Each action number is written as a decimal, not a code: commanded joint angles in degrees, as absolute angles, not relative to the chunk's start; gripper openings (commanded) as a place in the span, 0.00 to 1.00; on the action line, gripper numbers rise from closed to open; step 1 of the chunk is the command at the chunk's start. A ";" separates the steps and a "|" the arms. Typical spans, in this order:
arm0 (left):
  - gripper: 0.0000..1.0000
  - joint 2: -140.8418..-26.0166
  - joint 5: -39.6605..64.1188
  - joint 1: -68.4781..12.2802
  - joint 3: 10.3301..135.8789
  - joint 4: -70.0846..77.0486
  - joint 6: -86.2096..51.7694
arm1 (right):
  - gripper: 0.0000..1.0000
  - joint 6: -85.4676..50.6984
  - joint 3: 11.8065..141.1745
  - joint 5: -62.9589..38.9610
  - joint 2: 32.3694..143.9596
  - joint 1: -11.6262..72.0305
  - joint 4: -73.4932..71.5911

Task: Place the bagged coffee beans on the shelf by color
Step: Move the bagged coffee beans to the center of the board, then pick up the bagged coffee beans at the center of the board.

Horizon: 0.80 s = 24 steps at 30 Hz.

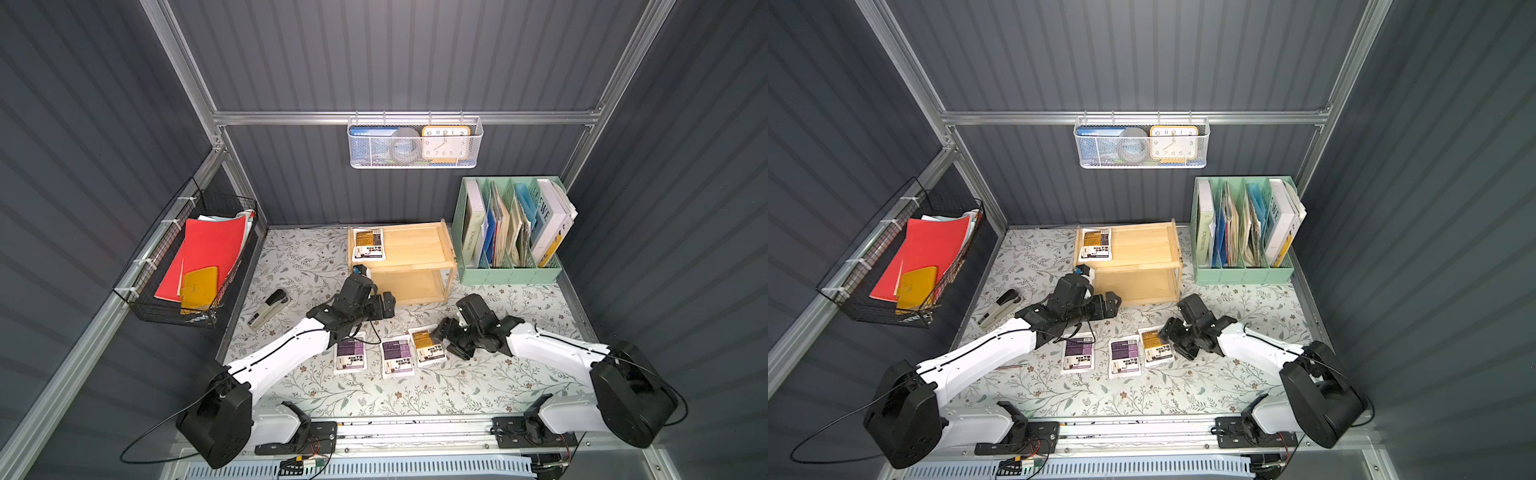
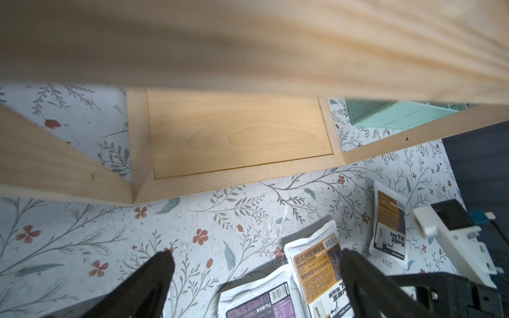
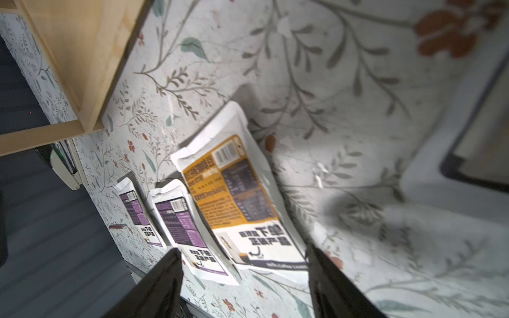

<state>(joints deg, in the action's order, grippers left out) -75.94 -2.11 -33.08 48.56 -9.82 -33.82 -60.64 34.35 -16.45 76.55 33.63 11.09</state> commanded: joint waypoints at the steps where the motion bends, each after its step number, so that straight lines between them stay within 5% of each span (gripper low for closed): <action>1: 1.00 -77.76 -0.81 -33.50 47.55 -7.80 -34.55 | 0.74 -61.56 29.93 -14.96 73.69 33.57 10.03; 24: 1.00 -91.91 -10.32 -45.94 50.85 -12.54 -31.77 | 0.71 -59.77 23.03 -20.21 77.07 32.93 -0.97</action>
<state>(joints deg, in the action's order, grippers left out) -90.78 -9.08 -45.21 50.43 -9.08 -33.23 -60.60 24.77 -20.62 75.13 33.08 -3.79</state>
